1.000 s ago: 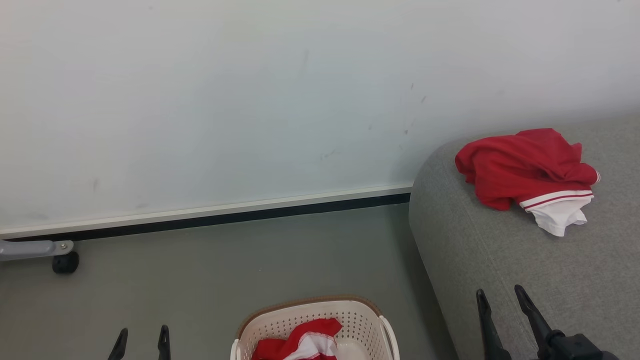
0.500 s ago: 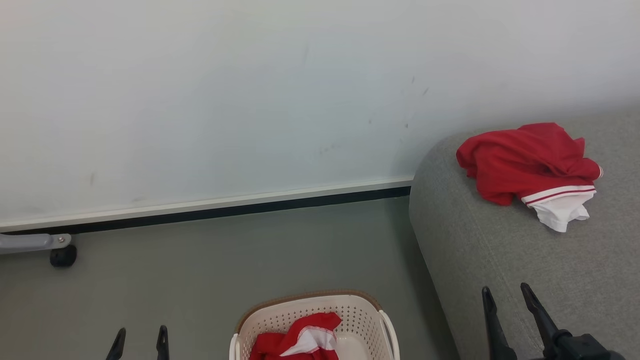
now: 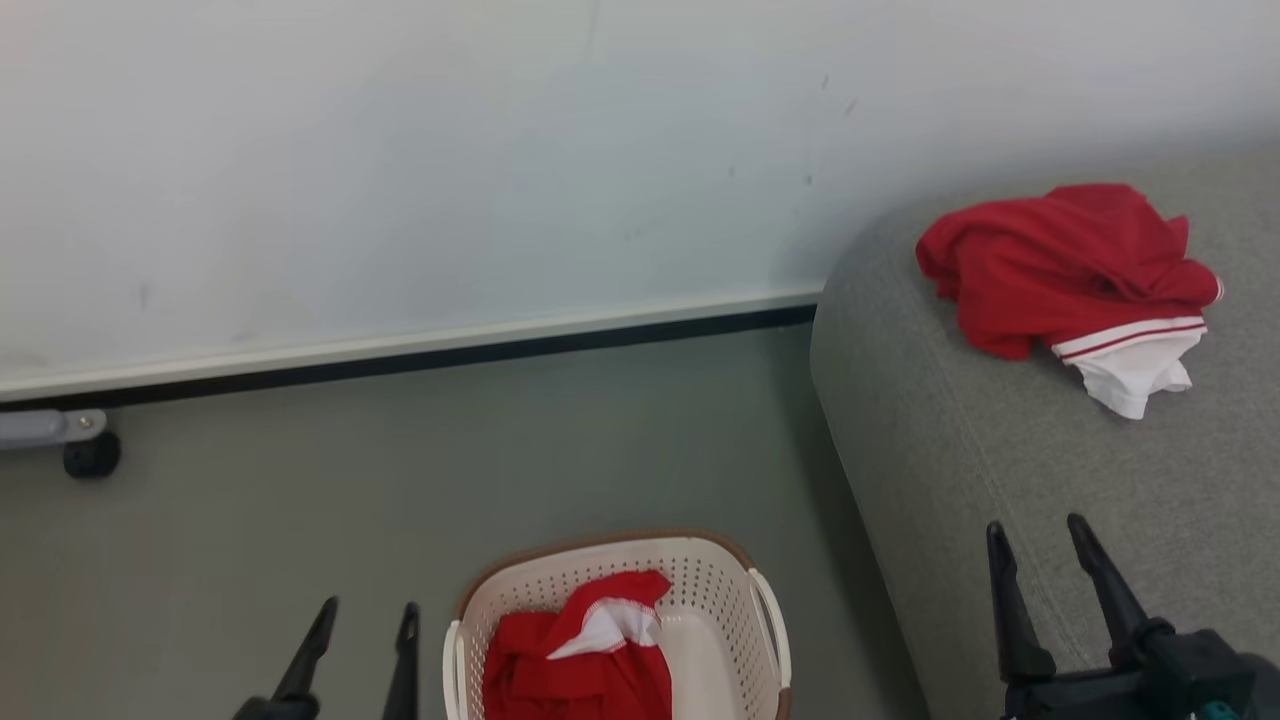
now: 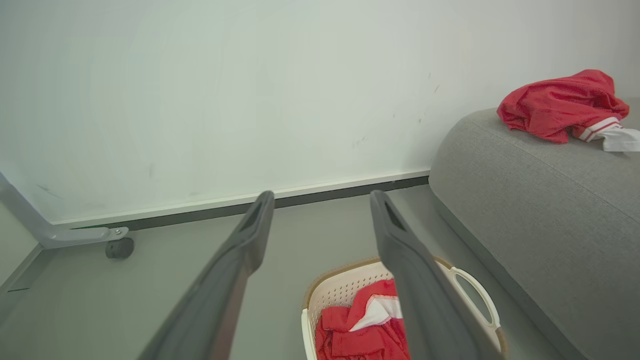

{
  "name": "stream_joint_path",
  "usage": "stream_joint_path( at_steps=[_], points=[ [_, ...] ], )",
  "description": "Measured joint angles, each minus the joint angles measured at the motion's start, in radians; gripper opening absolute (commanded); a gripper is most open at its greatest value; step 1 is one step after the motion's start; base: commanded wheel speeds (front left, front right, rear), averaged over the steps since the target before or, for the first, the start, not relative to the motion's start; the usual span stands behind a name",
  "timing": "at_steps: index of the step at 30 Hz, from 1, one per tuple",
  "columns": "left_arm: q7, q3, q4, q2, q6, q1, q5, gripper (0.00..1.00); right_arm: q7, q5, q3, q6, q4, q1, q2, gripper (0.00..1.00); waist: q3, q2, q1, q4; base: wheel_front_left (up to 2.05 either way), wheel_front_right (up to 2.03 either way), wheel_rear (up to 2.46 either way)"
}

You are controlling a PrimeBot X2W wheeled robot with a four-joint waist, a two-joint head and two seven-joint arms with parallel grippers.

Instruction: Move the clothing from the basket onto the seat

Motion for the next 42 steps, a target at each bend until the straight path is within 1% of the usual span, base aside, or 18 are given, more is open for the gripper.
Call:
stream_joint_path(
  at_steps=[6,9,15,18,24,26,35,37,42],
  points=[
    [0.035,-0.066,0.04,-0.02,-0.028,-0.099,0.04,1.0,0.0,-0.01,-0.004,0.0,-0.028,-0.048,-0.009,1.0,0.07,0.0001,0.0001,-0.011,0.0,0.0,0.0],
    [0.047,-0.084,0.058,-0.026,-0.032,-0.127,0.048,1.0,0.0,-0.012,-0.005,0.0,-0.036,-0.069,-0.011,1.0,0.094,0.0001,0.0001,-0.016,0.0,0.0,0.0],
    [0.092,-0.146,0.141,-0.045,-0.068,-0.212,0.087,1.0,0.001,-0.016,-0.005,0.001,-0.06,-0.145,-0.014,1.0,0.169,0.0001,0.0001,-0.035,0.0,0.0,0.0],
    [0.11,-0.17,0.184,-0.07,-0.08,-0.249,0.092,1.0,0.001,-0.019,-0.006,0.001,-0.069,-0.188,-0.014,1.0,0.208,0.0001,0.0001,-0.047,0.0,0.0,0.0],
    [0.135,-0.184,0.263,-0.102,-0.082,-0.336,0.106,1.0,0.008,-0.019,-0.004,0.003,-0.086,-0.26,-0.002,1.0,0.284,0.0001,0.0,-0.074,0.0,0.0,0.0],
    [0.146,-0.191,0.292,-0.102,-0.09,-0.365,0.114,1.0,0.008,-0.019,-0.005,0.003,-0.089,-0.274,0.002,1.0,0.31,0.0001,0.0,-0.083,0.0,0.0,0.0],
    [0.186,-0.206,0.409,-0.102,-0.09,-0.467,0.156,1.0,0.007,-0.019,-0.014,0.003,-0.116,-0.346,0.004,1.0,0.428,0.0002,-0.0001,-0.123,0.0,0.0,0.0],
    [0.192,-0.207,0.432,-0.102,-0.09,-0.485,0.159,1.0,0.007,-0.019,-0.014,0.009,-0.128,-0.367,0.004,1.0,0.454,0.0002,0.0,-0.131,0.0,0.0,0.0],
    [0.202,-0.209,0.475,-0.098,-0.09,-0.538,0.171,1.0,0.007,-0.021,-0.018,0.01,-0.157,-0.411,0.007,1.0,0.521,0.0002,0.0,-0.148,0.0,0.0,0.0]
  ],
)
